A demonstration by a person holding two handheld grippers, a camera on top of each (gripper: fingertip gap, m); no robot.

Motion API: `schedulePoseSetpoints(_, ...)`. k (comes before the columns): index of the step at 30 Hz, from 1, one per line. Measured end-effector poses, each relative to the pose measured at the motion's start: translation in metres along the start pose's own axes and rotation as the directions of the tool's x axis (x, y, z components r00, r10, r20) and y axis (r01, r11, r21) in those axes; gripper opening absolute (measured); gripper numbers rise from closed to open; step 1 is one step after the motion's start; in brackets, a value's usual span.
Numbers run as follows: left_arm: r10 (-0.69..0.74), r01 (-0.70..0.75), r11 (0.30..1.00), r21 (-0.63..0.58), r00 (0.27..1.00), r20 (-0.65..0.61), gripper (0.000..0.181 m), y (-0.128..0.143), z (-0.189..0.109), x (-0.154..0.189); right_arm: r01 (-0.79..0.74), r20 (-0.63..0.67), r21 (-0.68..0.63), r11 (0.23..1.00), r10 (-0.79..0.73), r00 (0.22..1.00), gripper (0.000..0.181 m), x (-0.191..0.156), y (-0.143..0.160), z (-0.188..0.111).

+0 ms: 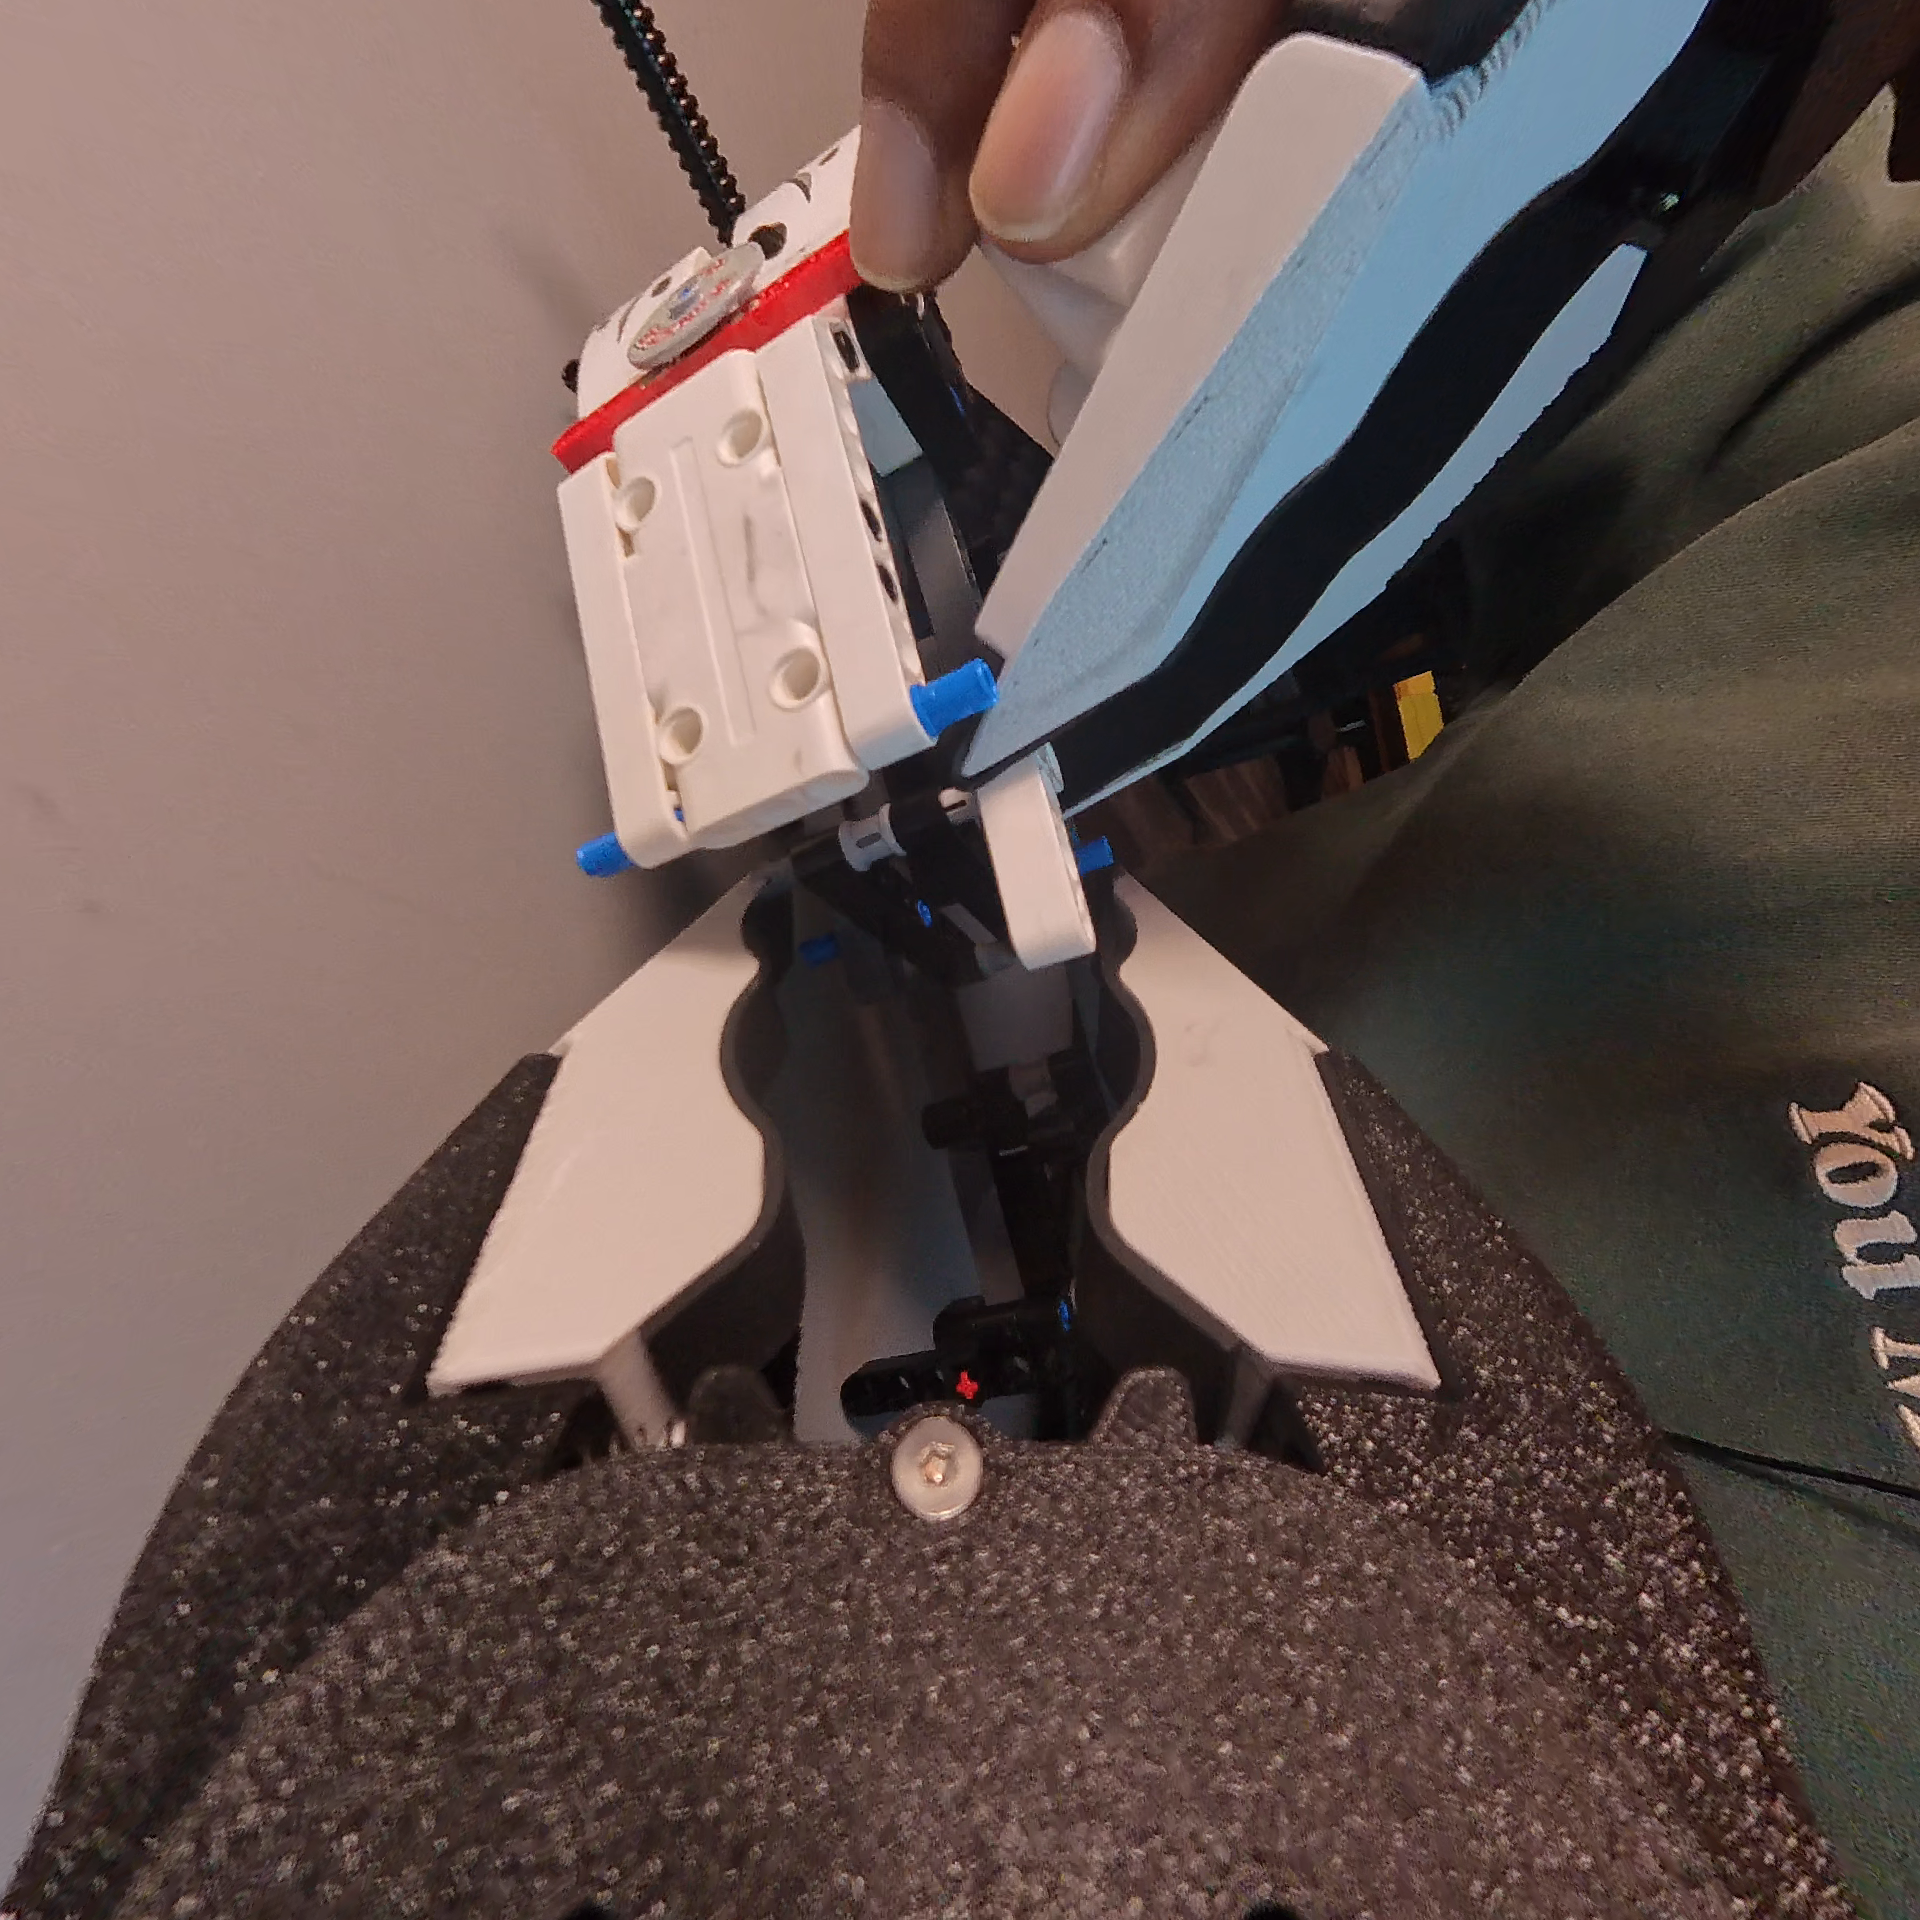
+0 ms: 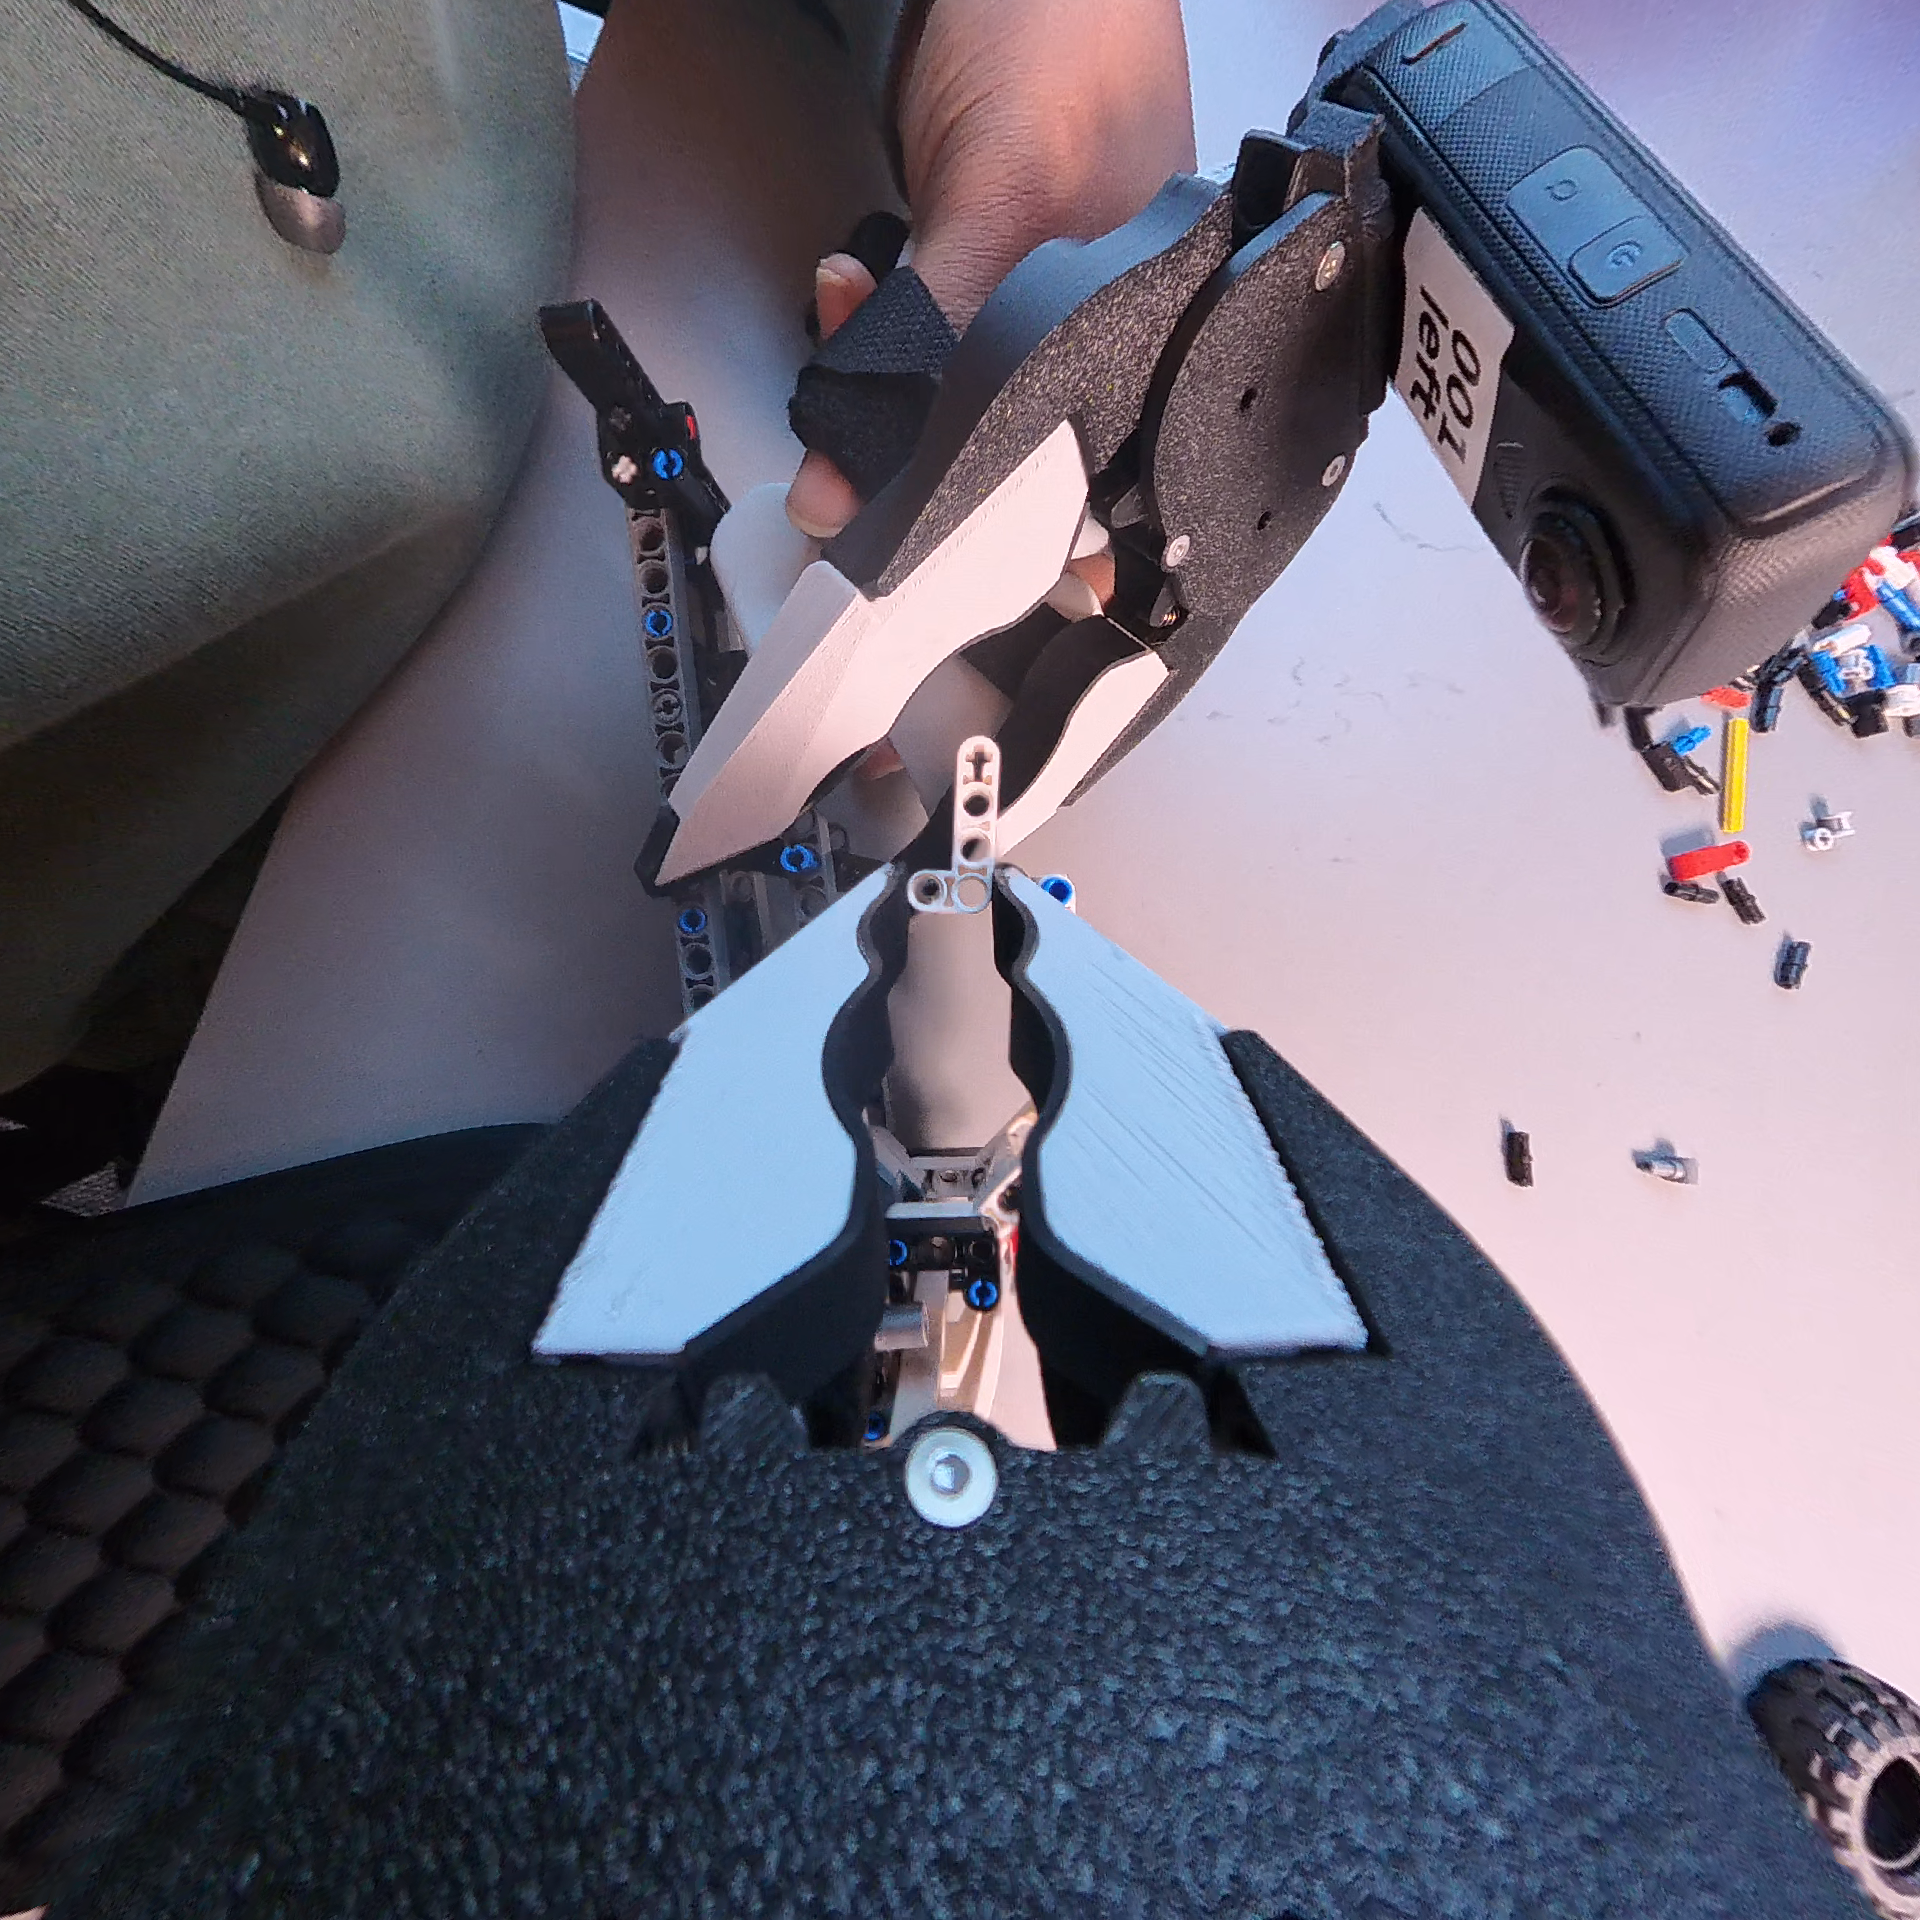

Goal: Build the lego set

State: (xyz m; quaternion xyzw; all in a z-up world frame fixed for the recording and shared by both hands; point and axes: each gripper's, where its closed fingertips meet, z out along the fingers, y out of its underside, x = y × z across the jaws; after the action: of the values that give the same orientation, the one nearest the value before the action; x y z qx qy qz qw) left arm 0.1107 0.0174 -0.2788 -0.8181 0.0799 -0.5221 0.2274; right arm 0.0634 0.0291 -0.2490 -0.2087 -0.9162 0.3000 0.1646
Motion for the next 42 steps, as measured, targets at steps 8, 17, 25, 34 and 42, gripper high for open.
schedulePoseSetpoints(8,0.047,-0.047,0.999,-0.012,0.999,0.020,0.057,0.001,0.000,0.001,0.004,0.040,0.013,1.000,-0.004,0.999,0.015,-0.003,-0.003,0.000)
schedulePoseSetpoints(17,0.073,-0.073,0.997,-0.017,0.997,0.032,0.057,0.002,-0.001,0.001,0.052,0.031,-0.006,0.999,-0.052,0.998,0.016,-0.003,-0.003,0.000)
schedulePoseSetpoints(25,0.068,-0.068,0.998,-0.009,0.997,0.032,0.057,0.002,-0.003,0.000,-0.048,-0.003,0.003,0.999,0.048,0.999,0.016,-0.001,-0.001,0.003)
schedulePoseSetpoints(34,0.105,-0.103,0.994,-0.042,0.994,0.029,0.057,0.006,-0.002,0.002,0.077,0.009,-0.009,0.997,-0.077,0.997,0.016,-0.005,-0.003,0.007)
schedulePoseSetpoints(42,0.113,-0.112,0.990,-0.080,0.994,-0.002,0.058,0.011,-0.001,0.005,0.145,0.071,-0.024,0.989,-0.143,0.987,0.016,-0.010,-0.005,0.010)
